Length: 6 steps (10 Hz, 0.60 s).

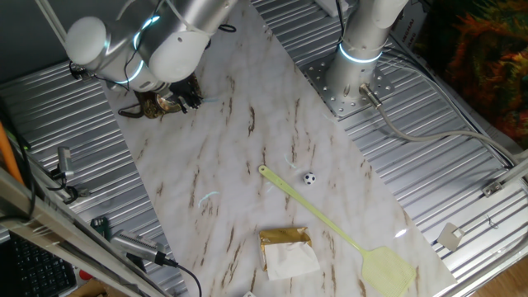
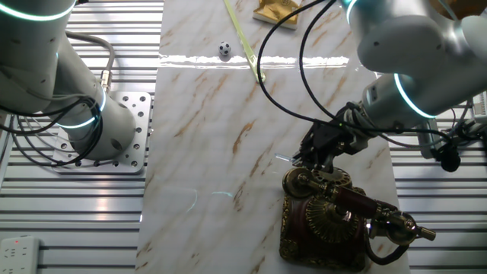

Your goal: Dial a number on an old rotary phone

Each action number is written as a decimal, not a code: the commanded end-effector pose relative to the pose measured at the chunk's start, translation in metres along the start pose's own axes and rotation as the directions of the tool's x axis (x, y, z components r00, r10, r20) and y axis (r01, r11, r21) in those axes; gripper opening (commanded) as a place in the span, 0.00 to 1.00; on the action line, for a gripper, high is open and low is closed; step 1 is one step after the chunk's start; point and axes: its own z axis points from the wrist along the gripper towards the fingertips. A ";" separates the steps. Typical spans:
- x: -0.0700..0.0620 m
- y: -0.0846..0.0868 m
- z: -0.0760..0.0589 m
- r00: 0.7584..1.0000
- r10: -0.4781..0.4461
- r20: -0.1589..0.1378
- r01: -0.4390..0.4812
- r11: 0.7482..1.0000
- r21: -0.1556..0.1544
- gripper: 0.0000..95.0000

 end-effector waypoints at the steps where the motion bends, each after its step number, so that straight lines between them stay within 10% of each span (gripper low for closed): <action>1: -0.007 0.000 -0.002 1.000 -0.003 0.001 0.003 1.000 -0.002 0.00; 3: -0.011 0.000 -0.004 1.000 0.018 -0.008 -0.019 0.998 -0.066 0.00; 6: -0.013 0.002 -0.005 1.000 0.020 -0.011 -0.020 0.997 -0.069 0.00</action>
